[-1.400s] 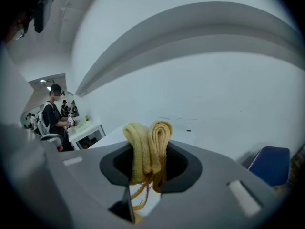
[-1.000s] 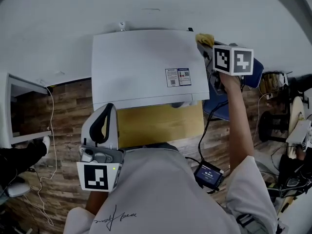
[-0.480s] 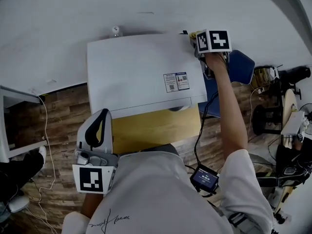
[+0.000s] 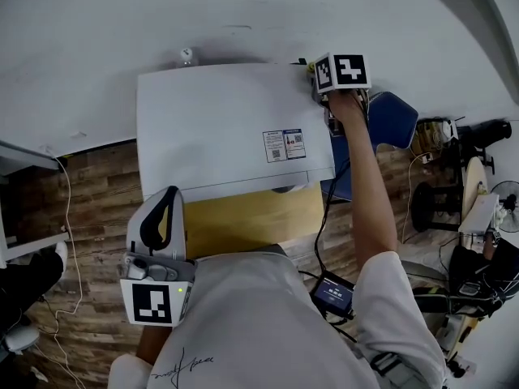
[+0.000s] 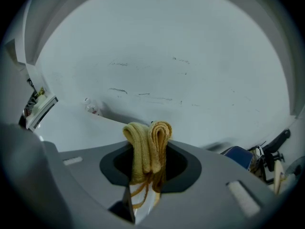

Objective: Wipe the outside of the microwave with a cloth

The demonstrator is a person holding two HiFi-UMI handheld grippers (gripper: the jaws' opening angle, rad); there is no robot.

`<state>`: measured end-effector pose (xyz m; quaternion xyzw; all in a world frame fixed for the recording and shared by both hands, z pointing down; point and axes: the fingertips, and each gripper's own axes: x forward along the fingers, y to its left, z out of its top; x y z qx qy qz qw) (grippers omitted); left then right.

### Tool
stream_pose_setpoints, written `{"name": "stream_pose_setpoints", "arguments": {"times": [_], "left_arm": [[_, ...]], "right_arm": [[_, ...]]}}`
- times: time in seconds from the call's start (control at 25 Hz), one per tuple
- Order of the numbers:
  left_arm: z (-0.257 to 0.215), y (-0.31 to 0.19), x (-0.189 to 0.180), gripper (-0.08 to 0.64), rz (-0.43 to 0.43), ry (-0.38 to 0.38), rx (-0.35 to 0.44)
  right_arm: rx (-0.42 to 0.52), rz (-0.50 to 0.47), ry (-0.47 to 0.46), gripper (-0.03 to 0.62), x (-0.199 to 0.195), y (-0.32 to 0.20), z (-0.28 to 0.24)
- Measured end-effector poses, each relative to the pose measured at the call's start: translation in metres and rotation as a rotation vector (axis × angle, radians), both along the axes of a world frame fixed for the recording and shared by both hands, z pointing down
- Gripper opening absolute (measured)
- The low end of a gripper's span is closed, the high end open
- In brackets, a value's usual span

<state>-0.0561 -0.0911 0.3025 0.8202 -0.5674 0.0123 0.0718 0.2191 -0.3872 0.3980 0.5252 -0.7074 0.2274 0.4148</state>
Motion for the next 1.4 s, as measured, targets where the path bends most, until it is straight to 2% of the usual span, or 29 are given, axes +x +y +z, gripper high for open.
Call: {"name": "stream_pose_setpoints", "arguments": {"times": [0.16,0.36,0.48,0.64,1.28,1.4], "left_arm": [[-0.008,-0.004,0.017,-0.006,0.026,0.034,0.011],[-0.012,0.001,0.03,-0.006,0.079,0.015,0.018],[-0.008,0.007,0.026,-0.006,0.087,0.003,0.006],[-0.003,0.013,0.018,-0.006,0.085,-0.001,-0.01],[-0.001,0.026,-0.014,-0.006,0.057,0.033,-0.024],[0.001,0.032,-0.007,-0.006,0.087,0.039,-0.025]], "right_arm": [[-0.006,-0.021,-0.001,0.117,-0.009,-0.001,0.002],[-0.014,-0.037,0.001,0.117,-0.023,0.001,0.0],[-0.017,-0.05,-0.002,0.118,-0.034,0.004,-0.001],[-0.006,-0.076,0.039,0.118,-0.049,0.008,0.001],[-0.029,-0.166,0.022,0.118,-0.119,0.019,0.002],[-0.029,-0.188,0.018,0.118,-0.133,0.022,0.002]]}}
